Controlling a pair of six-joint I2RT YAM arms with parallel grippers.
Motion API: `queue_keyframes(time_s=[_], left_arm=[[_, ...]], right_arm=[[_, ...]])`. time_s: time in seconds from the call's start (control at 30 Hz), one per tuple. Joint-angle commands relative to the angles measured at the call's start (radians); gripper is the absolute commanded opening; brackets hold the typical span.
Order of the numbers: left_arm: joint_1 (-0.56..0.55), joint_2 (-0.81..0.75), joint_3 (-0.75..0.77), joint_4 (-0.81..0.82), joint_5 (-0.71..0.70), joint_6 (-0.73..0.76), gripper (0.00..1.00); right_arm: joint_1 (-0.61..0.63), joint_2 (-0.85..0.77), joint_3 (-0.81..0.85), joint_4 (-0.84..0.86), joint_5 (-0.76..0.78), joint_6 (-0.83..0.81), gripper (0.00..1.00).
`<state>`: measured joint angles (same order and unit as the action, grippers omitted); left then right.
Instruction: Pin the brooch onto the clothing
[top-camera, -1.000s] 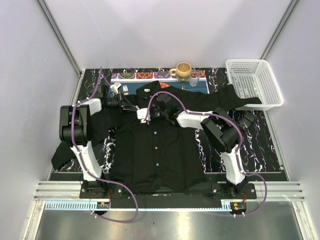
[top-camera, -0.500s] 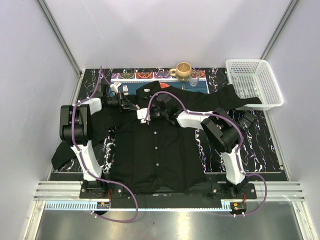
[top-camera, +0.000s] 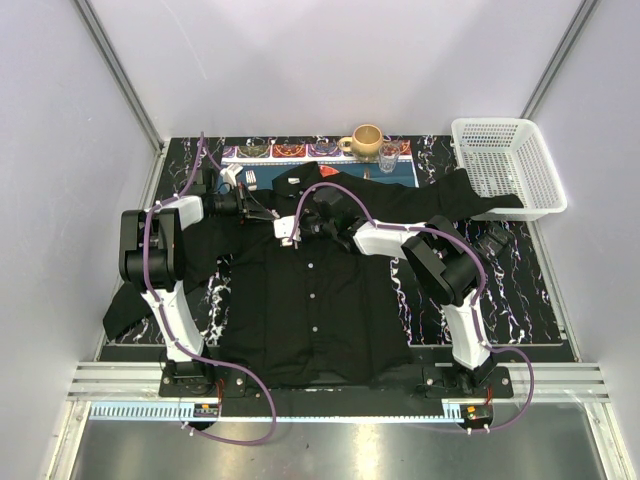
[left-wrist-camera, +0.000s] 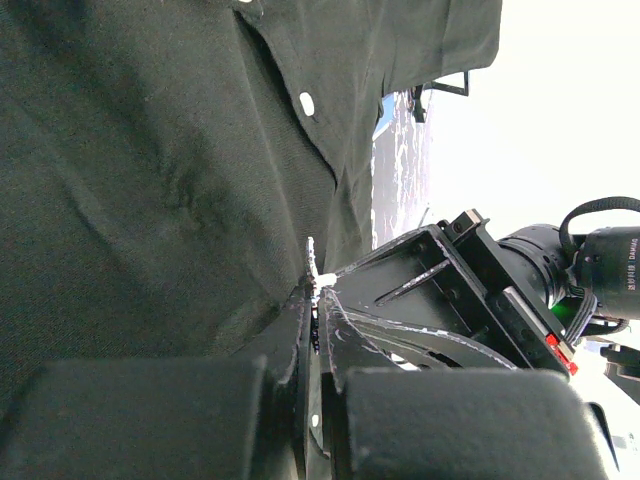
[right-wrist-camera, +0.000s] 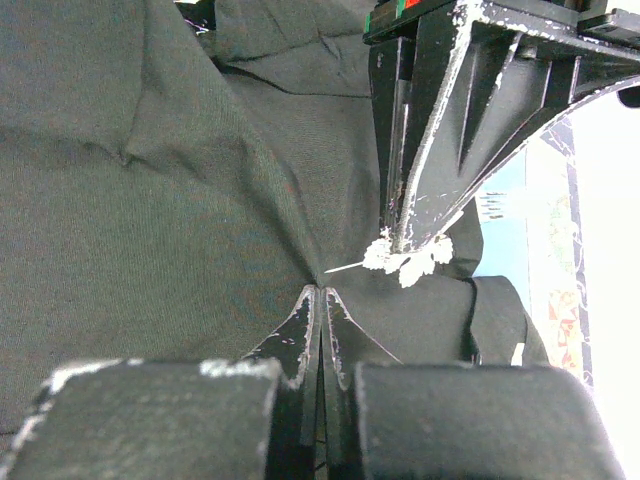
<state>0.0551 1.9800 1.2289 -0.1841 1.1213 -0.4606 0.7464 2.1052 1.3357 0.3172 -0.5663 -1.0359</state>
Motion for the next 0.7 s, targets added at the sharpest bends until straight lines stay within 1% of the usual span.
queue_keyframes(time_s=[0.0, 0.67], left_arm=[[0.000, -0.009, 0.006, 0.008, 0.015, 0.013, 0.00], [-0.026, -0.033, -0.028, 0.002, 0.032, 0.028, 0.00]], right_arm=[[0.016, -0.059, 0.006, 0.059, -0.020, 0.011, 0.00], [0.018, -0.051, 0.014, 0.074, -0.014, 0.020, 0.00]])
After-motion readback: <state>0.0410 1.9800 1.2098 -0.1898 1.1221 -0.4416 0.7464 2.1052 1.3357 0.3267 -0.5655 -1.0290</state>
